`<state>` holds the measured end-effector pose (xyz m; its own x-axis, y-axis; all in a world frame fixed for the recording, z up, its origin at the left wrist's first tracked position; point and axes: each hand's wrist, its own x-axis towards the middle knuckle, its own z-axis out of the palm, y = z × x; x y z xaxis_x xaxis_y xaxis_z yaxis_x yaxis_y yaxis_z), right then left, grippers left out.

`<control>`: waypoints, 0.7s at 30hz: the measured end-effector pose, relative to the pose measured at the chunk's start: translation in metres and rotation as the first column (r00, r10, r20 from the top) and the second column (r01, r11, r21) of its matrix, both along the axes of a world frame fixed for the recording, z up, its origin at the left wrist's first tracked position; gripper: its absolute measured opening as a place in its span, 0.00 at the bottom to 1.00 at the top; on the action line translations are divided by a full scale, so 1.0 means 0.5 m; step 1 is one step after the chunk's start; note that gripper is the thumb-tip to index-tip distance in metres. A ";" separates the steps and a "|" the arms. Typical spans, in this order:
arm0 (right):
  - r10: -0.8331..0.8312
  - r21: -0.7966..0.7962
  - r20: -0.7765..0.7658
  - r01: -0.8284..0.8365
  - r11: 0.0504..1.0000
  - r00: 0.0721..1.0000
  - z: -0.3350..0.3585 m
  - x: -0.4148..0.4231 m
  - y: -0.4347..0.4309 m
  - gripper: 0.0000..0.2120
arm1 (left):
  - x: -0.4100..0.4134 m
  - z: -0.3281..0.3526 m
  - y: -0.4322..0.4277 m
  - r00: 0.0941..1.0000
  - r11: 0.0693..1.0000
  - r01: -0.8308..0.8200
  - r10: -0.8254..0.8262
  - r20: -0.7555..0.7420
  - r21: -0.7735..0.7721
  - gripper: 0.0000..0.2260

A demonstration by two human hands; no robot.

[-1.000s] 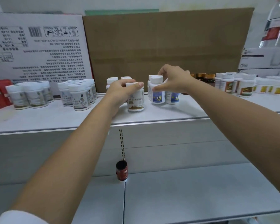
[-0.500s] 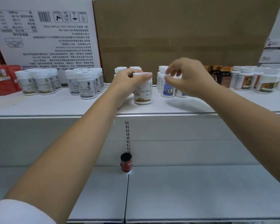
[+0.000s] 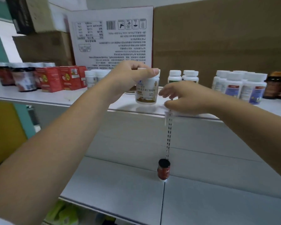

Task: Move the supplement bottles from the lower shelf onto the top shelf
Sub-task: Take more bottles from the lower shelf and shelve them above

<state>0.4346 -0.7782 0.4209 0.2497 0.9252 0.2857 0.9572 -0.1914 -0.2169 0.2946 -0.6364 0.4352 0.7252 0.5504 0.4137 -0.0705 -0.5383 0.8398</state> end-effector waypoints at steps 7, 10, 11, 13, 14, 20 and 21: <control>0.051 -0.040 0.041 -0.050 0.998 0.998 -0.009 -0.129 0.230 0.20 | -0.133 0.014 0.238 0.995 0.995 -0.093 0.093 0.020 -0.021 0.18; 0.031 -0.061 0.037 -0.029 0.998 0.999 -0.019 -0.172 0.322 0.22 | -0.158 0.010 0.331 0.996 0.995 -0.081 0.082 0.016 -0.053 0.18; 0.022 -0.063 0.040 -0.020 0.998 0.999 -0.022 -0.183 0.349 0.22 | -0.161 0.007 0.359 0.997 0.996 -0.071 0.072 0.007 -0.049 0.16; -0.005 -0.080 0.035 0.008 0.997 0.999 -0.031 -0.197 0.392 0.21 | -0.159 0.001 0.404 0.999 0.998 -0.039 0.038 -0.020 -0.040 0.10; -0.022 -0.094 0.024 0.024 0.995 0.999 -0.036 -0.202 0.406 0.20 | -0.155 -0.002 0.421 0.999 0.999 -0.025 0.024 -0.032 -0.040 0.08; -0.075 -0.105 -0.020 0.072 0.992 0.997 -0.049 -0.210 0.415 0.18 | -0.110 -0.003 0.491 0.995 0.999 -0.015 0.020 -0.093 0.051 0.14; -0.076 -0.102 -0.020 0.074 0.992 0.997 -0.049 -0.212 0.412 0.17 | -0.106 -0.005 0.494 0.994 0.998 -0.018 0.024 -0.104 0.063 0.16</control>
